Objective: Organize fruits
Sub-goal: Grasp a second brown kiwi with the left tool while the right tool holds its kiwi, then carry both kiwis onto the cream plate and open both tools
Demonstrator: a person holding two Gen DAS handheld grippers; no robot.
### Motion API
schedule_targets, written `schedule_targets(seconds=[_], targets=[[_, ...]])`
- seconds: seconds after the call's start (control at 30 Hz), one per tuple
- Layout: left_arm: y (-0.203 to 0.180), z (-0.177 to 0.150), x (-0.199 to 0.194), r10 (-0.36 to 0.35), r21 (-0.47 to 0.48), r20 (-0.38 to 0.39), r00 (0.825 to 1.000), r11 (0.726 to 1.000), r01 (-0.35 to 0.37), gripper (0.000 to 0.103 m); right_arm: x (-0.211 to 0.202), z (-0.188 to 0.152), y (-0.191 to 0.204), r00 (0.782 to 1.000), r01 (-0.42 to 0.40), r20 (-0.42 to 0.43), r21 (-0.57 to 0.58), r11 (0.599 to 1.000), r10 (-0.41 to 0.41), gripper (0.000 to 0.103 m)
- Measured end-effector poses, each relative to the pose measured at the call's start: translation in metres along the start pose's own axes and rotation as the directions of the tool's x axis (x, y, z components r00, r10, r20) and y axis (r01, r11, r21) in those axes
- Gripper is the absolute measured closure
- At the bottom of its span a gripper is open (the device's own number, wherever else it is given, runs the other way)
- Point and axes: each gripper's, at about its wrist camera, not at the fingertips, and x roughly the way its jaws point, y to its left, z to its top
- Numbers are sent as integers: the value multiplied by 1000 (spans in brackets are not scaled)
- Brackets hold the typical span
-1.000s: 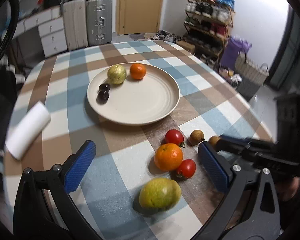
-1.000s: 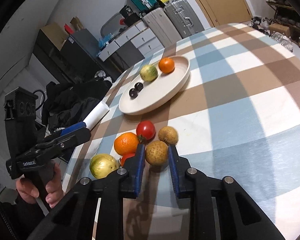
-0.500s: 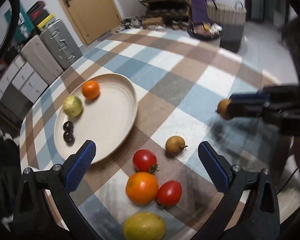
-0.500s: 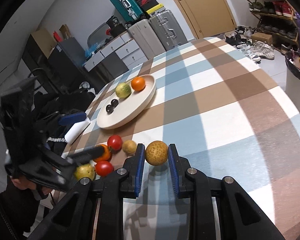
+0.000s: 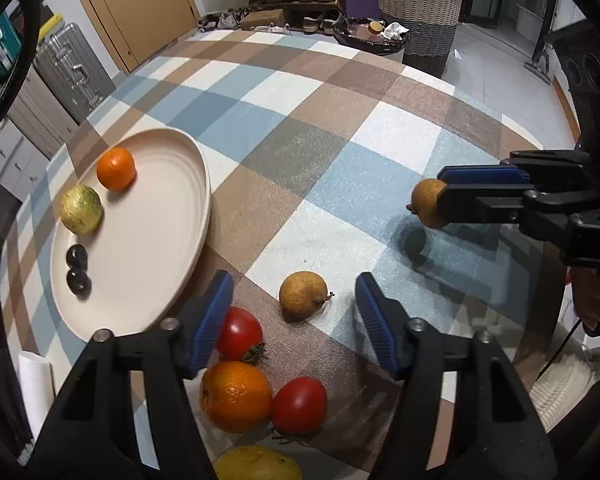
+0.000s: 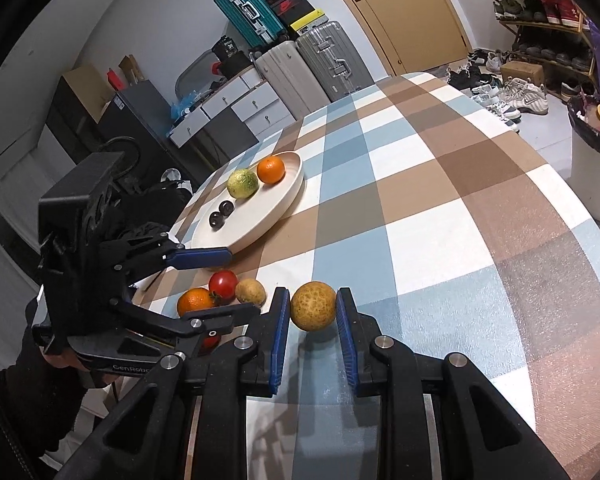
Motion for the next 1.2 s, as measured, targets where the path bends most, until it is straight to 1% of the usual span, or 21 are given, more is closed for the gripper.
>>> schedule_targets(seconds=[0.03,0.07,0.13,0.23,0.3,0.33,0.63,0.73,0.8,0.87,0.97,1.07,1.2], targets=[[2,0,1,-12,-6,-2,1000,1000,12,54,0,0,0,1000,0,0,1,1000,0,79],[3,0,0,-28,-13,4,1000,1000,28,56,0,0,0,1000,-2,1,2,1000,2,79],[6,-1,0,-43,-27,22,999,999,43,57,1,0,-1,1000,-4,-1,4,1000,4,79],[10,-1,-1,-85,-54,31,996,995,87,68,6,-1,-5,1000,5,-17,12,1000,-5,79],[11,-1,0,-78,-55,26,997,995,80,71,6,-2,-6,1000,5,-19,19,1000,-5,79],[11,-2,0,-81,-56,20,997,995,82,77,5,-2,-6,1000,5,-17,20,1000,-5,79],[13,-6,-1,-87,-77,28,996,993,89,79,6,-1,-1,1000,3,-23,-2,1000,-3,79],[10,-7,-5,-90,-72,41,995,993,93,79,5,1,1,1000,0,-21,3,1000,0,79],[8,-7,-6,-77,-66,46,996,995,80,79,4,2,1,1000,-1,-17,4,1000,1,79],[8,-7,-9,-76,-72,63,995,994,81,79,4,2,2,1000,0,-18,5,1000,0,79],[9,-7,-16,-93,-83,88,992,991,100,79,3,2,3,1000,4,-23,1,1000,-4,79],[10,-6,-20,-83,-87,99,992,992,92,79,2,2,6,1000,7,-24,-8,1000,-8,79],[17,-7,-31,-85,-118,135,987,988,101,79,2,2,10,1000,6,-25,-10,1000,-6,79]])
